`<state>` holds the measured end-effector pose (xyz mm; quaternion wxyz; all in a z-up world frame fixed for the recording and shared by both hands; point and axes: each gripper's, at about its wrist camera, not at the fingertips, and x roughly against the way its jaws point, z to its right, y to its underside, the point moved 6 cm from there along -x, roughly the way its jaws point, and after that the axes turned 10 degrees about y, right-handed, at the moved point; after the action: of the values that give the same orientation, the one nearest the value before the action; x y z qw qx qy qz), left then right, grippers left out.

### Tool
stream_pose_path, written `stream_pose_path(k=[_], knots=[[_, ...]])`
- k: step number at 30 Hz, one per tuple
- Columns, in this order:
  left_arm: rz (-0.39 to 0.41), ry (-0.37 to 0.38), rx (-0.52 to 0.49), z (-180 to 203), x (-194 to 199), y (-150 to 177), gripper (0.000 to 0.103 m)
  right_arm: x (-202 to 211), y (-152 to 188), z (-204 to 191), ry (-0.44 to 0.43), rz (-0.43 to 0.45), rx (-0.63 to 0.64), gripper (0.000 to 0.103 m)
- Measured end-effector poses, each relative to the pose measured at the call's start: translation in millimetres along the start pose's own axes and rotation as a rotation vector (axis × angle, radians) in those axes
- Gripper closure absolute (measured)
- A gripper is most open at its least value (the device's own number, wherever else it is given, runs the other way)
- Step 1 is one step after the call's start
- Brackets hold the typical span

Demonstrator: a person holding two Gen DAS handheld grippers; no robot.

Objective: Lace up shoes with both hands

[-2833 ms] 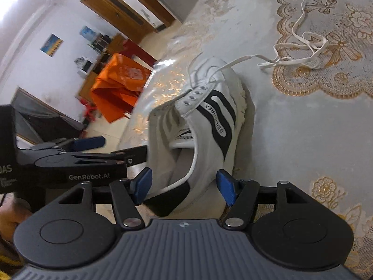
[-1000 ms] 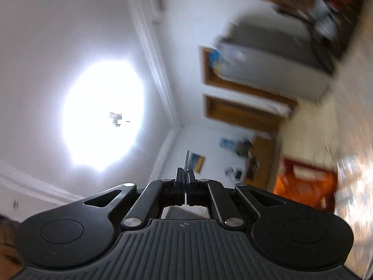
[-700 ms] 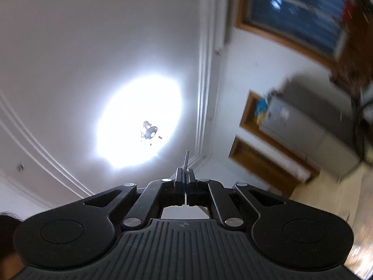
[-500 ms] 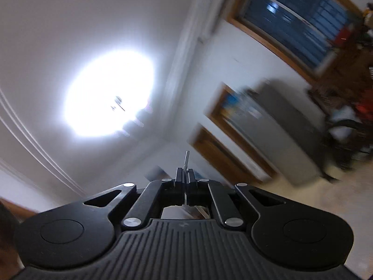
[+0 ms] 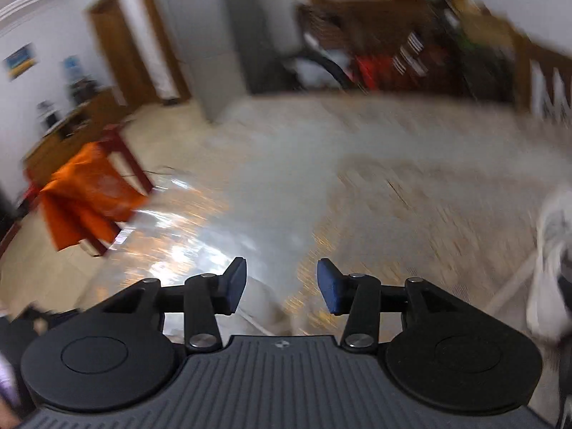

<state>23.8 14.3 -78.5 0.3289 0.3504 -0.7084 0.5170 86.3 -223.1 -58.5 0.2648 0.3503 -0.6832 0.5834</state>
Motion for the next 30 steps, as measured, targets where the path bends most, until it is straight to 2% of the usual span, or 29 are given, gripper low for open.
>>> stream_pose_path(k=[2, 4, 6, 8, 9, 10, 11, 12, 14, 17, 19, 22, 26, 27, 30], knots=[[-0.022, -0.024, 0.028, 1, 2, 0, 0.0, -24, -6, 12, -0.04, -0.108, -0.055, 0.059], [-0.029, -0.059, 0.033, 4, 5, 1, 0.0, -45, -6, 14, -0.066, -0.21, -0.044, 0.059], [-0.036, -0.092, 0.036, 7, 8, 2, 0.0, -66, -2, 7, -0.067, -0.269, -0.022, 0.061], [-0.05, -0.11, 0.049, 9, 9, 3, 0.0, -80, 3, 4, -0.079, -0.303, -0.029, 0.07], [-0.058, -0.118, 0.057, 9, 10, 3, 0.0, -85, 3, 2, -0.124, -0.291, -0.04, 0.087], [-0.067, -0.124, 0.064, 10, 10, 4, 0.0, -83, 2, 1, -0.144, -0.288, -0.056, 0.099], [-0.077, -0.127, 0.071, 10, 11, 4, 0.0, -80, 1, -1, -0.159, -0.286, -0.072, 0.099], [-0.085, -0.131, 0.076, 10, 12, 4, 0.0, -75, -5, 1, -0.179, -0.242, -0.091, 0.1], [-0.095, -0.14, 0.081, 11, 13, 5, 0.0, -49, -20, 5, -0.204, -0.104, -0.119, 0.103], [-0.104, -0.15, 0.085, 12, 14, 6, 0.0, 6, -46, 26, -0.162, 0.125, -0.122, 0.103], [-0.11, -0.149, 0.091, 13, 15, 6, 0.0, 37, -54, 49, -0.109, 0.232, -0.117, 0.103], [-0.117, -0.14, 0.104, 13, 16, 7, 0.0, 61, -51, 79, -0.002, 0.303, -0.105, 0.102], [-0.123, -0.132, 0.102, 15, 18, 8, 0.0, 56, -23, 95, 0.177, 0.218, -0.029, 0.102], [-0.123, -0.13, 0.101, 16, 19, 8, 0.0, 51, -15, 94, 0.223, 0.18, -0.002, 0.098], [-0.129, -0.115, 0.114, 15, 19, 9, 0.0, 45, 11, 94, 0.266, 0.064, 0.077, 0.092]])
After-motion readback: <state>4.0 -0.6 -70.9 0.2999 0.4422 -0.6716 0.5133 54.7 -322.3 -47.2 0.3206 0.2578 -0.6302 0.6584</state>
